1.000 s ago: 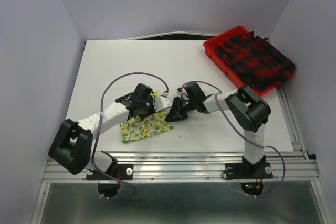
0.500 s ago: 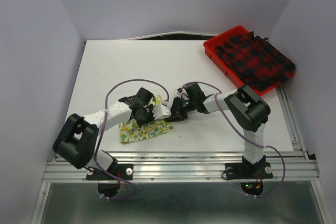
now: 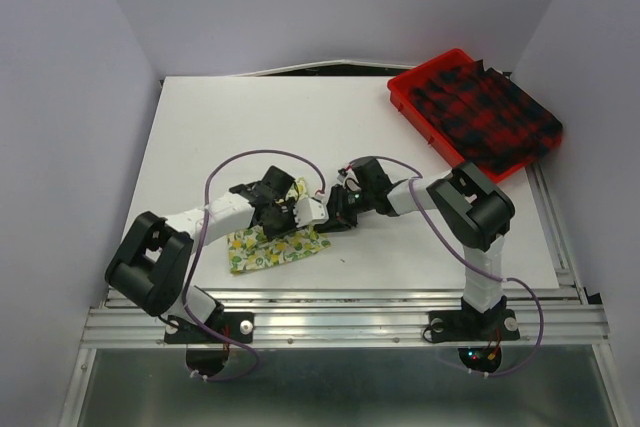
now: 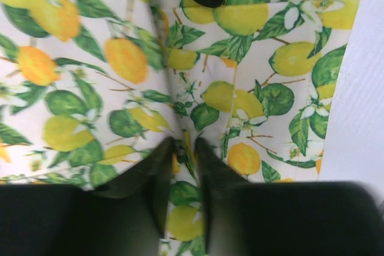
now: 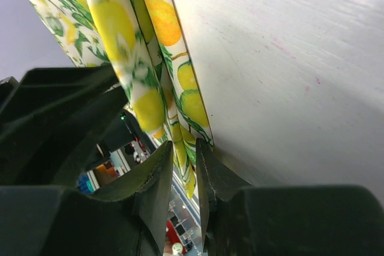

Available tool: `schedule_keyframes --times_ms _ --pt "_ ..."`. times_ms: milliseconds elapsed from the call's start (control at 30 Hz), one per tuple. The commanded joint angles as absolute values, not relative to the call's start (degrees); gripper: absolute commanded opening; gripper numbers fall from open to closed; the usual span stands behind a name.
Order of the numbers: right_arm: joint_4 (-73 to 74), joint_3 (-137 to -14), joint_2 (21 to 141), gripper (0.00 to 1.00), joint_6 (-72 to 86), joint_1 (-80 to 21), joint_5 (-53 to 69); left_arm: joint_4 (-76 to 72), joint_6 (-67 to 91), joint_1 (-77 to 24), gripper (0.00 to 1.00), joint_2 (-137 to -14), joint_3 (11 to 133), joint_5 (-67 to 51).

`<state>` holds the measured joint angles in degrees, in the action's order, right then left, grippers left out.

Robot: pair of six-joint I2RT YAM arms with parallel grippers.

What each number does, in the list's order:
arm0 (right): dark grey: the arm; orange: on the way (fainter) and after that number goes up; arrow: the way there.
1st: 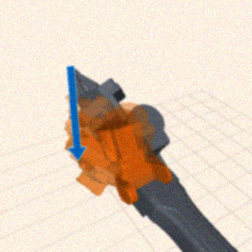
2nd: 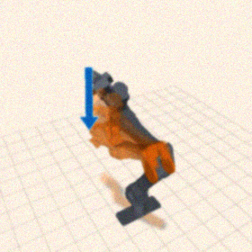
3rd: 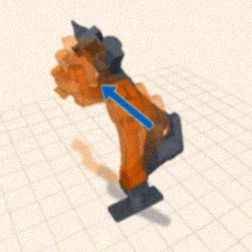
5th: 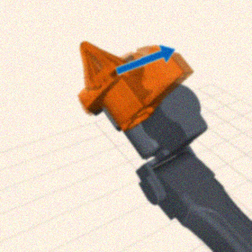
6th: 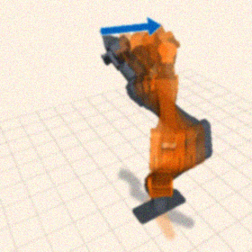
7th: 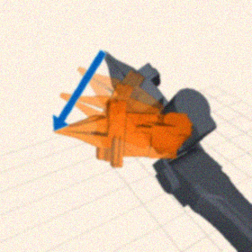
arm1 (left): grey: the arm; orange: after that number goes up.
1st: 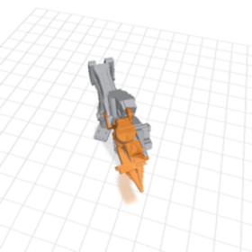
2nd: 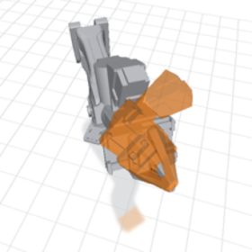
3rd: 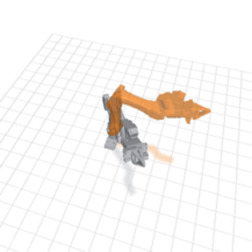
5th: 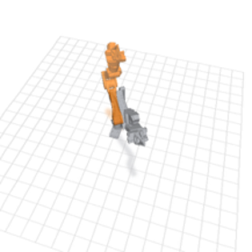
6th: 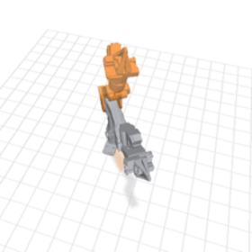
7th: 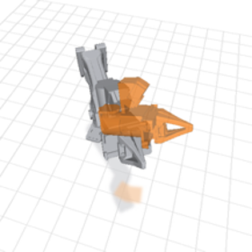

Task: Fold and stack the skirts
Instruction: Fold the skirt

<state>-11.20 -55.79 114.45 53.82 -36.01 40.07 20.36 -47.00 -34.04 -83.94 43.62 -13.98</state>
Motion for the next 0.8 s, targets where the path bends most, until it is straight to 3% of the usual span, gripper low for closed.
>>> schedule_keyframes --times_ms 0,133,467,767 --pt "-9.1 -55.6 116.5 0.28 52.4 -35.6 35.5 22.0 -46.9 -34.4 0.21 -86.7 41.3 -16.3" --pt "-9.1 -55.5 116.4 0.28 52.3 -35.6 35.3 21.6 -46.8 -34.4 0.00 -86.5 41.5 -16.4" --pt "-8.6 -55.5 116.6 0.24 52.5 -35.6 35.3 34.3 -47.6 -34.3 0.00 -78.1 45.6 -23.1" --pt "-8.5 -55.4 116.4 0.20 52.4 -35.6 35.1 36.4 -48.2 -34.4 0.00 -76.3 44.3 -23.6"
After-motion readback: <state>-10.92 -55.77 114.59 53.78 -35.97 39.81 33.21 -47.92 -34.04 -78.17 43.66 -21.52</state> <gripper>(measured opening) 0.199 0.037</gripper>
